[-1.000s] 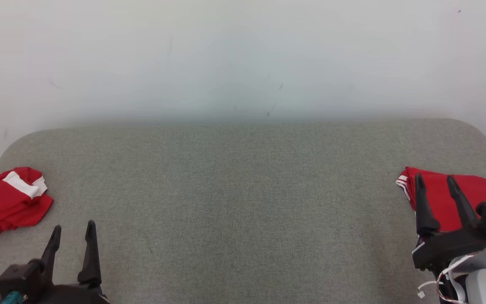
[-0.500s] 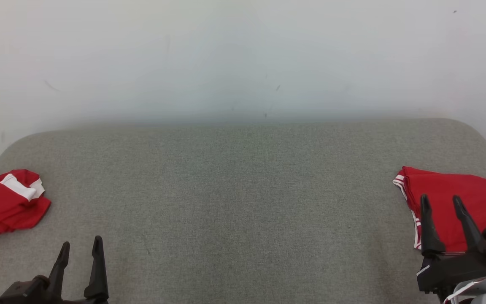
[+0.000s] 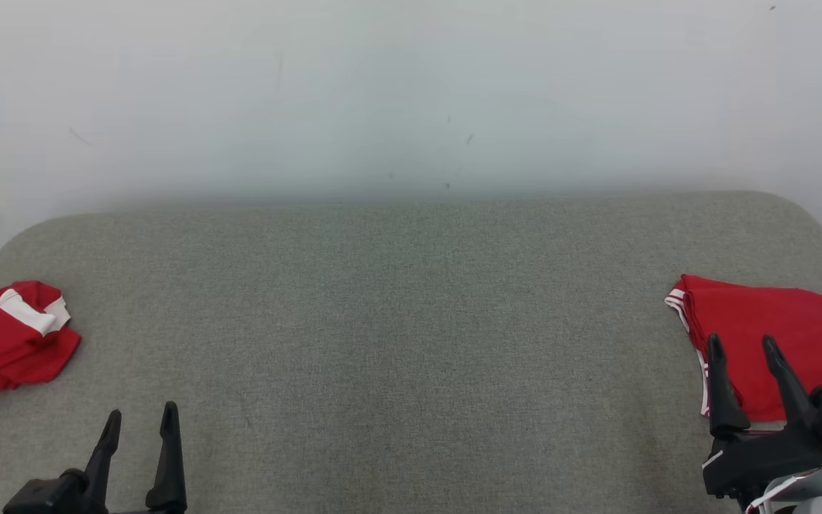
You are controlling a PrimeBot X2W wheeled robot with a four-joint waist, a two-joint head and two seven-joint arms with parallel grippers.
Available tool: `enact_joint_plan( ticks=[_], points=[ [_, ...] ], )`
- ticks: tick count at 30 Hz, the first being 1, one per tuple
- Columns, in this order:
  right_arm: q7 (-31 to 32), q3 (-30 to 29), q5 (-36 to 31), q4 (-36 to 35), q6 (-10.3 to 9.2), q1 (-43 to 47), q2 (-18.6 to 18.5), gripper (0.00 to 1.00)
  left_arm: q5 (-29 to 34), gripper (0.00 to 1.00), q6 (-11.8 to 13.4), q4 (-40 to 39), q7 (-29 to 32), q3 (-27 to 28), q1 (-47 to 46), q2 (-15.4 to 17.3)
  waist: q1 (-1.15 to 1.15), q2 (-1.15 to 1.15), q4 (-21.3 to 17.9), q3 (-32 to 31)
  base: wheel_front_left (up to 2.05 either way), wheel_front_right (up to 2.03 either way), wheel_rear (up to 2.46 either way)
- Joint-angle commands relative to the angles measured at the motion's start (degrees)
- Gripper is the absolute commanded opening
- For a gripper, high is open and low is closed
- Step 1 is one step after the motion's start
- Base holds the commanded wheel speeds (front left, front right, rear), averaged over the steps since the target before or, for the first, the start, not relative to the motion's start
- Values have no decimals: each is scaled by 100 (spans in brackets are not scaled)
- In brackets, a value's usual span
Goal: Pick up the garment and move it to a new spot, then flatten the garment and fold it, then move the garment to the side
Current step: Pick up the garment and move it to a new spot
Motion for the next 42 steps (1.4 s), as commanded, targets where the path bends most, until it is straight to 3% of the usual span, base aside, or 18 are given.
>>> enact_joint_plan(
  ticks=[1,13,19,42],
  points=[
    [-5,-16,-116,-5,0,-73,-21,100,40,100,16,-28,11,3,-33,46,0,0,-2,4,0,0,0],
    [-4,9,-1,55,0,-69,-21,100,70,100,95,-152,111,-58,-66,102,0,0,37,32,0,0,0],
    [-31,64,63,71,0,-35,-21,100,51,100,145,-197,156,-68,-65,133,0,0,253,48,0,0,0],
    [-130,383,304,241,0,45,-21,100,-28,100,199,-434,300,1,73,401,0,0,1826,29,0,0,0]
  ],
)
